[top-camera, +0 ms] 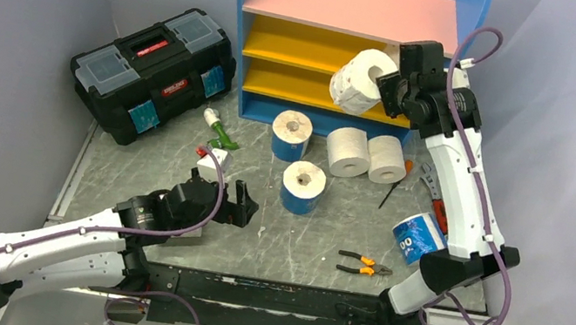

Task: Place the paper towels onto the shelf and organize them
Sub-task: Pick up the paper towel from the center of the board, then place the paper towel on the shelf.

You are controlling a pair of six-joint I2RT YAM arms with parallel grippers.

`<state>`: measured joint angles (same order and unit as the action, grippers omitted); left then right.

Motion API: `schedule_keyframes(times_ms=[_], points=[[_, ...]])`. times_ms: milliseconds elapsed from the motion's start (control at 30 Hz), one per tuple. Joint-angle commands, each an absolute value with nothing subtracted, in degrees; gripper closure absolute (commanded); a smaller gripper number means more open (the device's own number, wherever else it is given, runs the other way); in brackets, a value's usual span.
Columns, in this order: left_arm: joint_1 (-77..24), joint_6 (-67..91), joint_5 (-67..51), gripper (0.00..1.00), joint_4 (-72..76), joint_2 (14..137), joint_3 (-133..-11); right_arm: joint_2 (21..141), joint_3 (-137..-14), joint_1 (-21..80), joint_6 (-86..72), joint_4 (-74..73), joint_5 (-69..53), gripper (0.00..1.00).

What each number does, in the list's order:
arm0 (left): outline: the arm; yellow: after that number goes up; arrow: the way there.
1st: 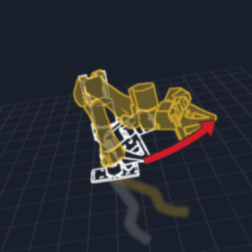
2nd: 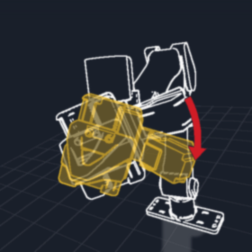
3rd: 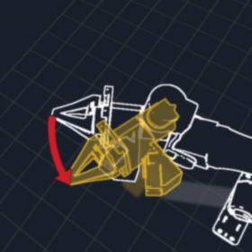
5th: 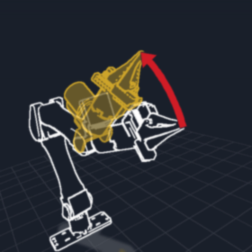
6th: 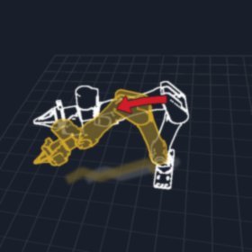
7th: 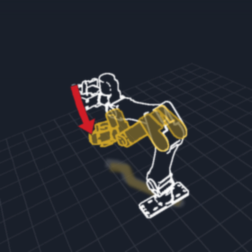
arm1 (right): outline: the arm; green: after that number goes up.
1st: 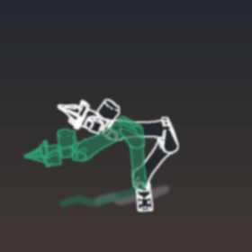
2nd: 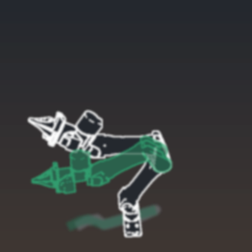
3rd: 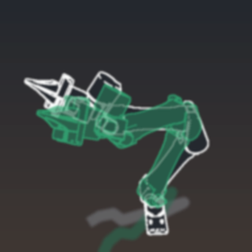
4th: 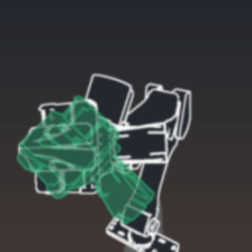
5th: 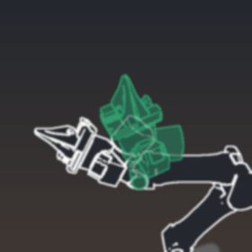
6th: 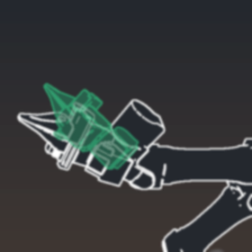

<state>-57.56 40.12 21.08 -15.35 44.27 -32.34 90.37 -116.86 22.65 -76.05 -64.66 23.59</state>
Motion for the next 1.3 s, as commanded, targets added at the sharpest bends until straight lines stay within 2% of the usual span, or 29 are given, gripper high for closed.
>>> schedule_keyframes(times_ms=[0, 567, 1267], points=[[-57.4, 40.3, 20.6, 0.01, -15.2, 45.0, -33.3, 92.6, -121.9, 22.5, -75.5, -64.0, 25.4, 1.0], [-57.3, 40.8, 20.7, 0.01, -14.3, 45.5, -32.6, 97.2, -127.6, 22.2, -73.6, -63.8, 29.5, 1.0], [-57.2, 40.4, 21.4, 0.01, -14.2, 45.4, -32.6, 99.6, -126.2, 21.8, -73.3, -59.1, 30.1, 1.0]])
